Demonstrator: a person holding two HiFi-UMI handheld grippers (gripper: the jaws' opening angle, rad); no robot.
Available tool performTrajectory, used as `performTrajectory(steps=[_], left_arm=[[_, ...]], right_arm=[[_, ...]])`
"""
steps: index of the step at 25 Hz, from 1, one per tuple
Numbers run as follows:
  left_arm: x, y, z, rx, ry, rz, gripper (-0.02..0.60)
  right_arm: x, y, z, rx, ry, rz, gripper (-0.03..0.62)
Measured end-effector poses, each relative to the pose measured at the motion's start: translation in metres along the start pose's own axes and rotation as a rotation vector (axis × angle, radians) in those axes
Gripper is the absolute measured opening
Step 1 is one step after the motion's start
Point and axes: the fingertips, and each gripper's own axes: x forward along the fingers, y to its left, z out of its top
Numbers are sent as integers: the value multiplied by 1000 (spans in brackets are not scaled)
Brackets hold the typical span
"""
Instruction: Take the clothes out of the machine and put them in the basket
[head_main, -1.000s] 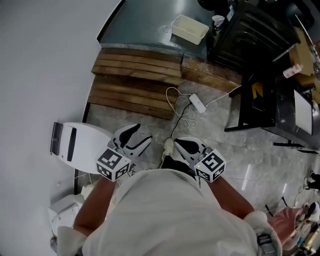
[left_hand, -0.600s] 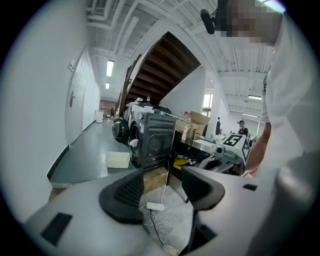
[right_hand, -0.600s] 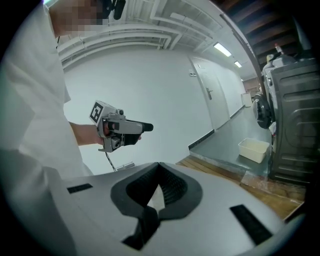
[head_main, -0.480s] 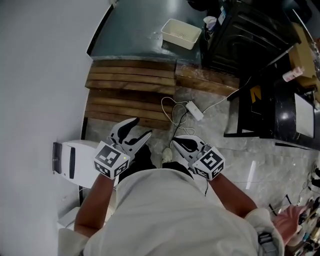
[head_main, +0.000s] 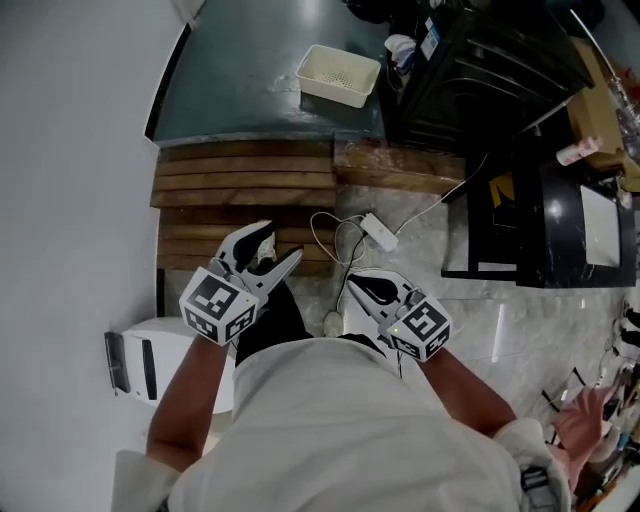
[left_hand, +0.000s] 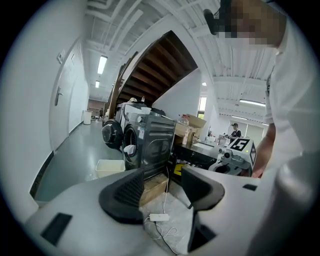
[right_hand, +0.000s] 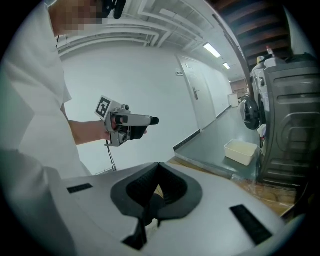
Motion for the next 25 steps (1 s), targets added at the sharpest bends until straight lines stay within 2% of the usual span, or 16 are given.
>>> performTrajectory(steps=[3, 10, 13, 18, 21, 25], left_arm=[[11, 38, 14, 23, -7, -27, 233], [29, 143, 44, 3, -22, -75, 233], [32, 193, 63, -5, -28, -133, 233], [31, 273, 108, 32, -28, -198, 235], [30, 306, 131, 54, -16, -248, 246], [37, 329, 162, 46, -17, -307, 245]], right_arm=[[31, -17, 15, -5, 12, -17, 5], [118, -61, 61, 22, 40, -53, 5], [168, -73, 92, 8, 56, -67, 5], [241, -89, 158, -1, 81, -107, 5], [272, -92, 195, 7, 92, -123, 5], [287, -98, 239, -12, 100, -153, 5]])
